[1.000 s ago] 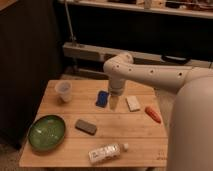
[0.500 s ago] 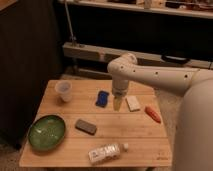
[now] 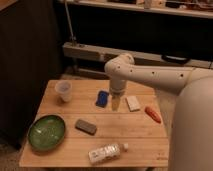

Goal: Move the arm in a circular motion

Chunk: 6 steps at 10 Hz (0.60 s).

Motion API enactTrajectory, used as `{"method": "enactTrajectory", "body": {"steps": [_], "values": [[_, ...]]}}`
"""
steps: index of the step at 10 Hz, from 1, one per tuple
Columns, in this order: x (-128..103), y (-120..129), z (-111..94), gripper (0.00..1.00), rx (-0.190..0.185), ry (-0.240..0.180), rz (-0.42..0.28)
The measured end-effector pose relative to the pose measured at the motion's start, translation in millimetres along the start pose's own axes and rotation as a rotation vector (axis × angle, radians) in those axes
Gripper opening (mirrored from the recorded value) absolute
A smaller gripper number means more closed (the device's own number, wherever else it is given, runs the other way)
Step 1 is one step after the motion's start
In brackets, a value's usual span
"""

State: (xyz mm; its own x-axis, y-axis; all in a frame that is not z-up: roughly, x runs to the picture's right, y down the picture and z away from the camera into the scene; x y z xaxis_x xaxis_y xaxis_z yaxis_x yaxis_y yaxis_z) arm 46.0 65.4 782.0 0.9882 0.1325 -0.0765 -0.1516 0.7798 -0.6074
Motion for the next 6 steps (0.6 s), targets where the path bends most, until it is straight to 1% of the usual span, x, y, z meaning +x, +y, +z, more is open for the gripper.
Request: {"method": "enactTrajectory", "body": {"steps": [1, 2, 5, 6], "values": [[-0.1, 5.4, -0.1, 0.65, -0.003, 0.001, -0.02], [7.0, 8.4, 0.1, 0.65, 0.0, 0.005, -0.033], [31.2, 4.3, 1.4, 0.65, 0.007, 0.001, -0.037], [28.9, 2.3, 1.7, 0.65, 0.007, -0.002, -0.048]]}}
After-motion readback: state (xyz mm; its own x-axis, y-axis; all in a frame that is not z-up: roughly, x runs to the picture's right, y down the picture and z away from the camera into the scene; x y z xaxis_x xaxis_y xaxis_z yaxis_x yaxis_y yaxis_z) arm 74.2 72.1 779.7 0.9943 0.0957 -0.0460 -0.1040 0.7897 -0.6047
